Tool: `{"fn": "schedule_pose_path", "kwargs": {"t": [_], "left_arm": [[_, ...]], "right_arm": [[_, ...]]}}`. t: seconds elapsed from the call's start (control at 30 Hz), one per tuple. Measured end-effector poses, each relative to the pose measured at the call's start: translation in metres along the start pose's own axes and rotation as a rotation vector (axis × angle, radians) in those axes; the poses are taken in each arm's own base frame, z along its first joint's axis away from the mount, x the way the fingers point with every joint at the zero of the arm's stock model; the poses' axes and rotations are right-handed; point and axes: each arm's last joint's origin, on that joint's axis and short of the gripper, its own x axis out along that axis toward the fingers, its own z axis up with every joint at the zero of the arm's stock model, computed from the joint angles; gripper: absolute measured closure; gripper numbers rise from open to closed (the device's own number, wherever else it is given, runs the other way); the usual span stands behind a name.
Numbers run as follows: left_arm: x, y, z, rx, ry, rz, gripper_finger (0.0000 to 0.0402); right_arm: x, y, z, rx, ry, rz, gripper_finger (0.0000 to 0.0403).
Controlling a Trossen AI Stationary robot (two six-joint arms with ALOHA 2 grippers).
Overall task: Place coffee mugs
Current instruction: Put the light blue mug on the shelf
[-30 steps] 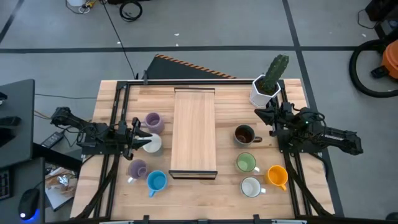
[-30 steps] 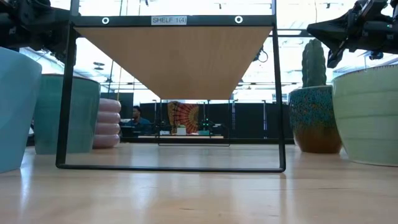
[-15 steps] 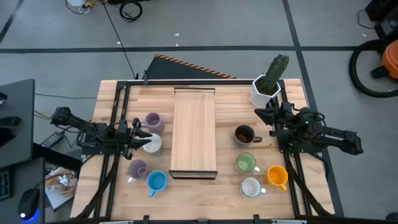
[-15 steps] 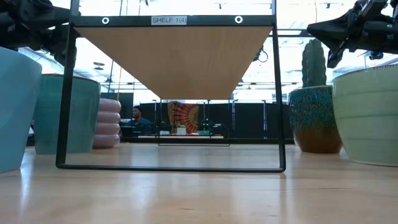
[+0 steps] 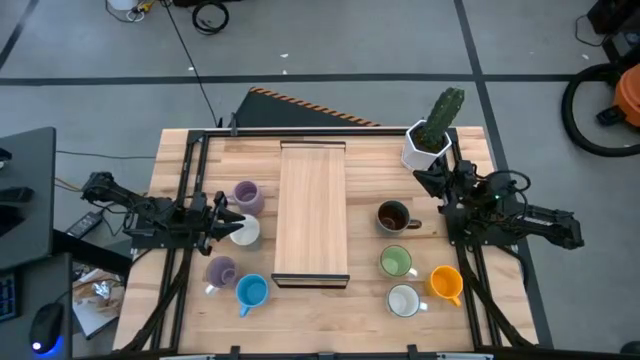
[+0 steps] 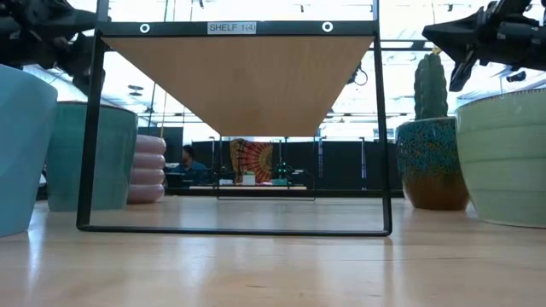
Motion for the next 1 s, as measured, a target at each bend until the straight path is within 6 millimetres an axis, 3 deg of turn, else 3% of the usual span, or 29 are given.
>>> {"fn": "schedule_pose_path", "kwargs": {"t": [0.13,0.3,0.63,1.0], "left_arm": [[-0.002,-0.005,0.022,0.015,0.032,0.029,0.0285],[-0.007,-0.007,0.034,0.050,0.111,0.059,0.0285],[-0.015,-0.006,0.047,-0.025,0.341,0.189,0.0285],[0.008,-0.017,0.068,-0.004,0.451,0.420,0.0285]], "right_arm": [[0.000,0.001,0.005,-0.008,-0.057,-0.005,0.0373],[0.005,0.006,0.008,-0.028,-0.023,0.075,0.0373],[0.029,-0.006,-0.019,-0.092,0.209,-0.006,0.0373],[0.072,0.002,-0.005,-0.273,0.299,0.053,0.0373]]}}
